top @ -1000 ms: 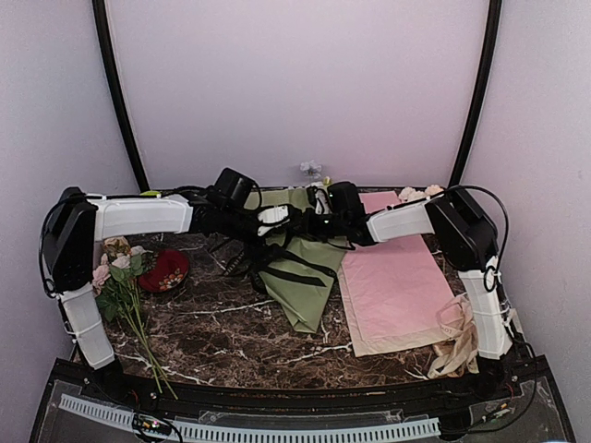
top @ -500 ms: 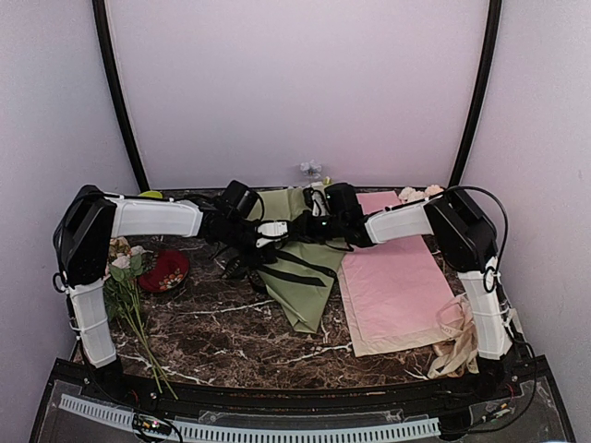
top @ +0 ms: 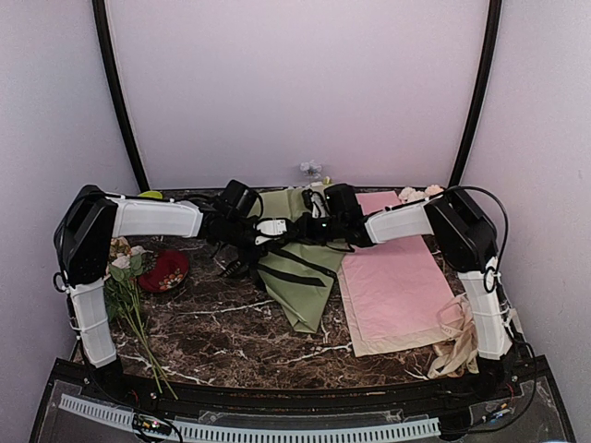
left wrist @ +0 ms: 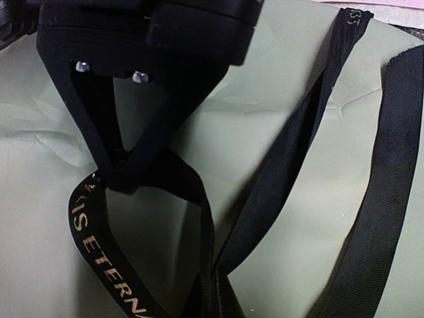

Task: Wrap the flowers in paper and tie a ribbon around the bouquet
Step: Cross the ribbon over the folded bouquet.

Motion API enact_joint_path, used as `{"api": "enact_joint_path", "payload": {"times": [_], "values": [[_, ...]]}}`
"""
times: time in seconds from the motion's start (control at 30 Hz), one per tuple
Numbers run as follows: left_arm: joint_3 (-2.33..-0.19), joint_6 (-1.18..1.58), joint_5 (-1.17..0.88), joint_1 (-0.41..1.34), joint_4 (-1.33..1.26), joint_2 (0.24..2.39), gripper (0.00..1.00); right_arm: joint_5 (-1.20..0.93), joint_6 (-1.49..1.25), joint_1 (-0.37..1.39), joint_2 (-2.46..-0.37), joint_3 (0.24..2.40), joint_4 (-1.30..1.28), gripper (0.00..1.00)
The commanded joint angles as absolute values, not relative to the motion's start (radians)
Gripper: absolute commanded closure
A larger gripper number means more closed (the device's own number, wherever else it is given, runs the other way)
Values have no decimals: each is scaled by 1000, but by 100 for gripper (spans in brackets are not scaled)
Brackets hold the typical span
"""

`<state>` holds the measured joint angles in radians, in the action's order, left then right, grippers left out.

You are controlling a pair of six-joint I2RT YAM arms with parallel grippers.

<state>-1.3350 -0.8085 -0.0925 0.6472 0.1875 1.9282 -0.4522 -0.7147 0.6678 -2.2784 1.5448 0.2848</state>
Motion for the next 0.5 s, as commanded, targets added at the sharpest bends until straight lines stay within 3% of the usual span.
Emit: {"api": "enact_joint_path", "payload": {"times": [0.0,0.2,0.47], "values": [[-1328,-778,-97,649,162,1889,100,-470,-662,676,-2209,1545,256,100],[-1277,-746,-191,649,74,1764,100,-569,-491,675,-2171,1553,90,100],[-1262,-711,-328,641,67,1749,100,-776,-301,677,-2177,1561,-146,100]]}}
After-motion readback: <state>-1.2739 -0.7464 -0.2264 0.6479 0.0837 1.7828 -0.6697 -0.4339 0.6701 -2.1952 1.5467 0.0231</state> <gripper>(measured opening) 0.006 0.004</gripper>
